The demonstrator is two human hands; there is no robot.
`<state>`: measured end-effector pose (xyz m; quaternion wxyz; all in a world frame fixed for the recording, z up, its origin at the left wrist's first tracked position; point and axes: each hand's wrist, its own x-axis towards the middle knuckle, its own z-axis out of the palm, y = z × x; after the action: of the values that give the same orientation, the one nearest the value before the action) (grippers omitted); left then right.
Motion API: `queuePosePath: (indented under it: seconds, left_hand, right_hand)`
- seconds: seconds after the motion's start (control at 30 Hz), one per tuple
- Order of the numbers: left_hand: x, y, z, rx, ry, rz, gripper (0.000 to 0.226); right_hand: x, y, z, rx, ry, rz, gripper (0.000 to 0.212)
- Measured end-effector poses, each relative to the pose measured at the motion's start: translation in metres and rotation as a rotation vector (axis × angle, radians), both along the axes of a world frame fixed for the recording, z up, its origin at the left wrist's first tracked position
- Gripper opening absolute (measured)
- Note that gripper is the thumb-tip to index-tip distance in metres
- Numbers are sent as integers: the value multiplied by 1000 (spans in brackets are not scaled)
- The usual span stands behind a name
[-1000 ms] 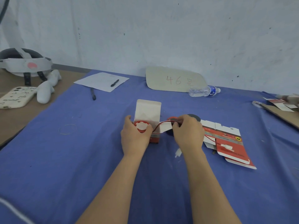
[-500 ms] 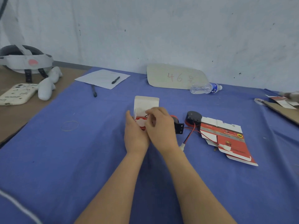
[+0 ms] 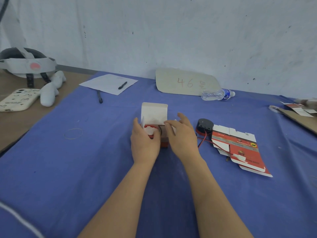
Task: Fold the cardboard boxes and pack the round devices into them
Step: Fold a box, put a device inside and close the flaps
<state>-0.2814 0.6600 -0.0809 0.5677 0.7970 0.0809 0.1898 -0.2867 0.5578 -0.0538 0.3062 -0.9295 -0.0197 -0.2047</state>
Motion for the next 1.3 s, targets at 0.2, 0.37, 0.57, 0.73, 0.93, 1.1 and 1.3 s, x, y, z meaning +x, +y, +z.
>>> queuePosePath:
  seconds: [0.2, 0.37, 0.57, 0.73, 0.93, 1.1, 1.3]
  left_hand:
    - [0, -1, 0, 11, -2, 8, 71]
    - [0, -1, 0, 23, 6, 14, 72]
    - [-1, -2, 1, 32, 8, 23, 70]
    - [-2, -2, 1, 39, 1, 26, 67]
    - [-3, -2, 1, 46, 4, 24, 69]
    - [-3, -2, 2, 61, 5, 19, 70]
    - [-3, -1, 1, 62, 4, 12, 71]
  right_hand:
    - [3, -8, 2, -102, 63, -125, 37]
    - [4, -9, 2, -116, 112, -188, 32]
    - [6, -10, 5, -11, 69, -254, 32]
    - [2, -2, 11, 89, -234, -174, 24]
    - [0, -2, 18, 173, -258, -7, 26]
    - [-2, 2, 18, 230, -224, 0, 25]
    - [-5, 5, 17, 159, -86, 25, 21]
